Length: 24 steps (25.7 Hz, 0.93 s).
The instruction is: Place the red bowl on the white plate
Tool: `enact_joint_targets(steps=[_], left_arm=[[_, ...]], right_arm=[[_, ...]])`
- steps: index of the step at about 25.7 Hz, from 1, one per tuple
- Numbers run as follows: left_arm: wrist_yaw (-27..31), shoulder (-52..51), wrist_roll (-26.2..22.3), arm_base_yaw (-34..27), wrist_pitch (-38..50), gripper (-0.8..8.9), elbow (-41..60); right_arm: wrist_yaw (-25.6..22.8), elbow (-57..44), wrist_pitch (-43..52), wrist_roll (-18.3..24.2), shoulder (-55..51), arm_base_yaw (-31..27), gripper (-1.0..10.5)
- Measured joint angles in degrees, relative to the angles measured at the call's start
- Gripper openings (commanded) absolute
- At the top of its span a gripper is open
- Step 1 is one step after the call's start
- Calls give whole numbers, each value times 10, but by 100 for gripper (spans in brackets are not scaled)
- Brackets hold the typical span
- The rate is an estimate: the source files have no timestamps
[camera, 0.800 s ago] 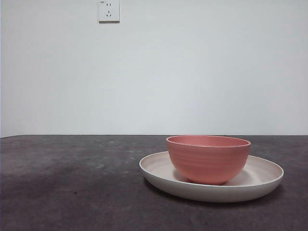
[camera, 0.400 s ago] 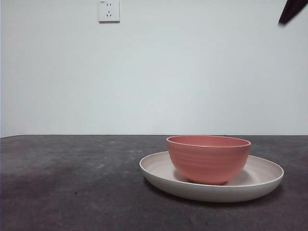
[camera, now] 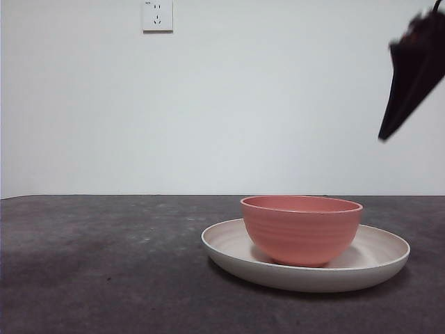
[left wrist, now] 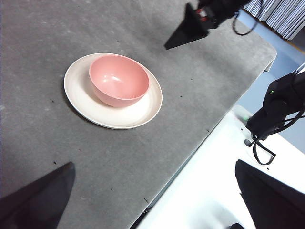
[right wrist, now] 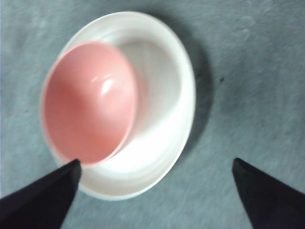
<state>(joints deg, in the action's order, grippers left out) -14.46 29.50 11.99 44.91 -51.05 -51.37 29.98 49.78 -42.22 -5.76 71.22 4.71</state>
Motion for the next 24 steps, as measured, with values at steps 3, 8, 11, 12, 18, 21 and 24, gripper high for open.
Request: enact_joint_targets(steps=[3, 8, 11, 12, 18, 21, 24], left_arm=[[0, 0, 0, 0, 0, 563, 0], [0, 0, 0, 0, 0, 563, 0], [0, 0, 0, 0, 0, 563, 0], [0, 0, 0, 0, 0, 563, 0], [0, 0, 0, 0, 0, 563, 0], [0, 0, 0, 0, 0, 563, 0], [0, 0, 0, 0, 0, 563, 0]], right_arm=[[0, 0, 33, 0, 45, -3, 371], [5, 0, 77, 5, 106, -3, 319], [26, 0, 96, 10, 138, -3, 317], [33, 0, 102, 11, 148, -3, 312], [48, 0, 118, 13, 201, -3, 231], [60, 0, 131, 13, 216, -3, 220], [62, 0, 135, 13, 231, -2, 218]])
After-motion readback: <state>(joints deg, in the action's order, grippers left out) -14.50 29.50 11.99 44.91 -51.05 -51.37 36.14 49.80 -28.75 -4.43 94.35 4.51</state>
